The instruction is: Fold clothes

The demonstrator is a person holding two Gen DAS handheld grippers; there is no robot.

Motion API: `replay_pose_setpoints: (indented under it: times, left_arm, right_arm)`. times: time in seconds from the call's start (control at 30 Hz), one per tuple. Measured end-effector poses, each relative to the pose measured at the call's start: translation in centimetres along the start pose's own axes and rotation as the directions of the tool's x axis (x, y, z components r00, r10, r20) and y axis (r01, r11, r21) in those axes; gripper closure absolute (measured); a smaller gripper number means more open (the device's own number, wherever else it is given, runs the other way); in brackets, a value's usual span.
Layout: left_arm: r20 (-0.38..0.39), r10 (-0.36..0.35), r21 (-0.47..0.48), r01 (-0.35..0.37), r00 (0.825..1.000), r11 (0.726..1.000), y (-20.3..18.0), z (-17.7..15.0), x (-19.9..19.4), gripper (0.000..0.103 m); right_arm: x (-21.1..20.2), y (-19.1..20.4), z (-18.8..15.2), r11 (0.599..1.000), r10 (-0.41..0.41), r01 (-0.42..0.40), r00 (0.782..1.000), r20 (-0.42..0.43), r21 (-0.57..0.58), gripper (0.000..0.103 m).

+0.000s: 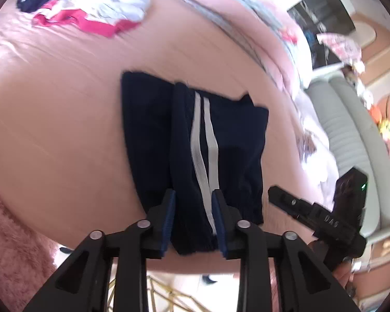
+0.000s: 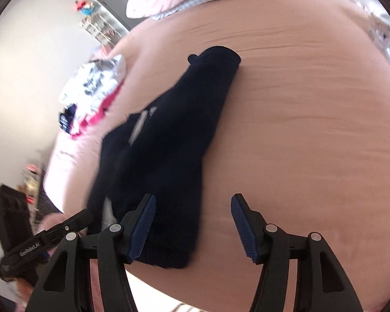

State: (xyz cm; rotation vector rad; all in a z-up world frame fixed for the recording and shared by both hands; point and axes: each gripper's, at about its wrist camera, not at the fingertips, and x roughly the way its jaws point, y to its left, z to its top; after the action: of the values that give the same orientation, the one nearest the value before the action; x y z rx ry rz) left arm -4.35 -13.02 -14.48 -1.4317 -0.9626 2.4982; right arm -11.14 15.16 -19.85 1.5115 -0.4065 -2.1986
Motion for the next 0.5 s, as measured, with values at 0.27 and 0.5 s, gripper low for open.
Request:
replay_pose_setpoints:
  times: [0.27,0.5]
  left_arm:
    - [-0.061,0.103,-0.032,-0.105,0.993,0.994,2.5,2.2,3.2,0.055]
    - [-0.084,0.108,0.091,-0.1,0.991,0.991,0.4,1.7,4.7,0.085]
  right_arm:
    - [3.6,0.6,1.7,0.999,-0.03,0.028,0.997,-0.073,-0.028,0.028]
    - [5.2,2.7,3.1,0.994,-0.069,0.061,0.994,-0.087,-0.095,0.084]
